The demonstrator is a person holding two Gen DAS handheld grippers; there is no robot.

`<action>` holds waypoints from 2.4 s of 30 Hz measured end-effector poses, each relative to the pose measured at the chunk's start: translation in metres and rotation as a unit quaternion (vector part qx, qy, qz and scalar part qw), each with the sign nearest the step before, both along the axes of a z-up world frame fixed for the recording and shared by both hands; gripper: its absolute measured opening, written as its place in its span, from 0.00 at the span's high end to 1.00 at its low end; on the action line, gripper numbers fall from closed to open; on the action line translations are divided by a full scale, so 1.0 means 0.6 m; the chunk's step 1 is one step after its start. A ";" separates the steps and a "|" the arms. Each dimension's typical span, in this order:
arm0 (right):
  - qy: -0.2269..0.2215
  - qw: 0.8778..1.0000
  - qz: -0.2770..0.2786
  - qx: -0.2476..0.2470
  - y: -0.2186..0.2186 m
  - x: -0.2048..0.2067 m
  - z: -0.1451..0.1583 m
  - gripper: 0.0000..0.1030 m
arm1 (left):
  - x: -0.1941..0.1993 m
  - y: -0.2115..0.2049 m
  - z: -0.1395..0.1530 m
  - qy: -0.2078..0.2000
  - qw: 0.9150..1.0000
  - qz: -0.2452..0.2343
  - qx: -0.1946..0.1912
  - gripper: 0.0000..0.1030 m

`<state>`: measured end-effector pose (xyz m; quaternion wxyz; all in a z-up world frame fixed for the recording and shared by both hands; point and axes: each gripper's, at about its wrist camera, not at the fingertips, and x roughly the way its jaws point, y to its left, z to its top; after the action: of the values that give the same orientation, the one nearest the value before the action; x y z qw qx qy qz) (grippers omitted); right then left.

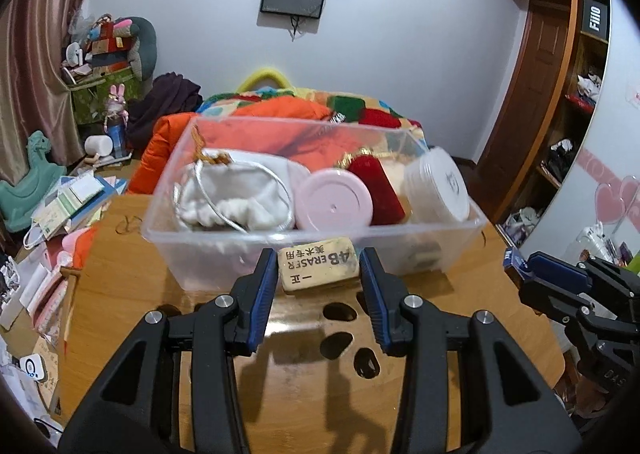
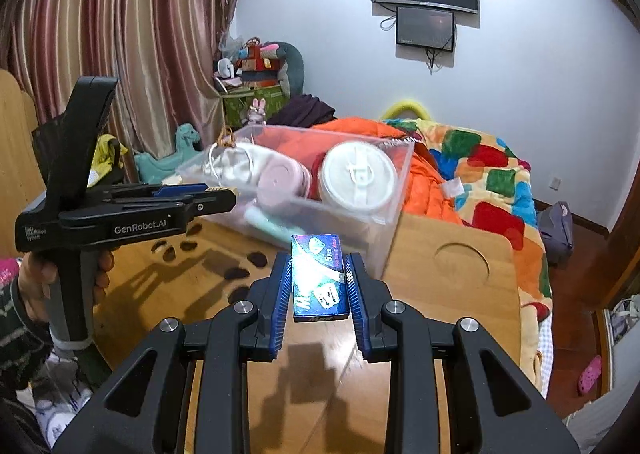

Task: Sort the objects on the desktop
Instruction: 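Lift the card box and eraser and carry both toward the clear box, then lower the card box and eraser into the box and open both tools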

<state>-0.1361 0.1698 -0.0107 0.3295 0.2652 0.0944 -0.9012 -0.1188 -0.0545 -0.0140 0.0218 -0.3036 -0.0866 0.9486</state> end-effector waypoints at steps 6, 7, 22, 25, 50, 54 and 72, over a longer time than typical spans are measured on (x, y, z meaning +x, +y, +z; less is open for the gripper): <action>0.006 1.000 0.002 -0.014 -0.020 -0.014 0.014 0.76 | 0.016 -0.001 0.028 0.029 1.000 0.006 0.003 0.60; 0.008 1.000 0.001 -0.016 -0.023 -0.017 0.018 0.76 | 0.016 0.000 0.033 0.032 0.999 0.007 0.004 0.60; 0.019 0.999 0.014 -0.023 -0.097 -0.067 0.043 0.76 | 0.014 -0.049 0.078 0.077 0.996 0.021 0.032 0.60; 0.012 1.000 0.017 -0.021 -0.114 -0.081 0.039 0.76 | 0.005 -0.052 0.072 0.073 0.997 0.019 0.033 0.60; 0.003 0.999 0.026 0.031 -0.179 -0.129 -0.011 0.76 | -0.039 -0.065 0.001 0.029 0.998 0.018 0.050 0.60; 0.012 0.999 0.025 0.047 -0.186 -0.124 -0.015 0.76 | -0.037 -0.071 -0.001 0.027 0.998 0.022 0.058 0.59; 0.050 0.999 0.000 0.021 -0.152 -0.083 0.028 0.53 | -0.007 -0.066 0.028 0.047 0.997 0.028 0.047 0.42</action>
<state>-0.1860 0.0784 0.0062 0.3186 0.2267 0.1295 -0.9112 -0.1228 -0.0940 0.0027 0.0138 -0.2551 -0.1382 0.9569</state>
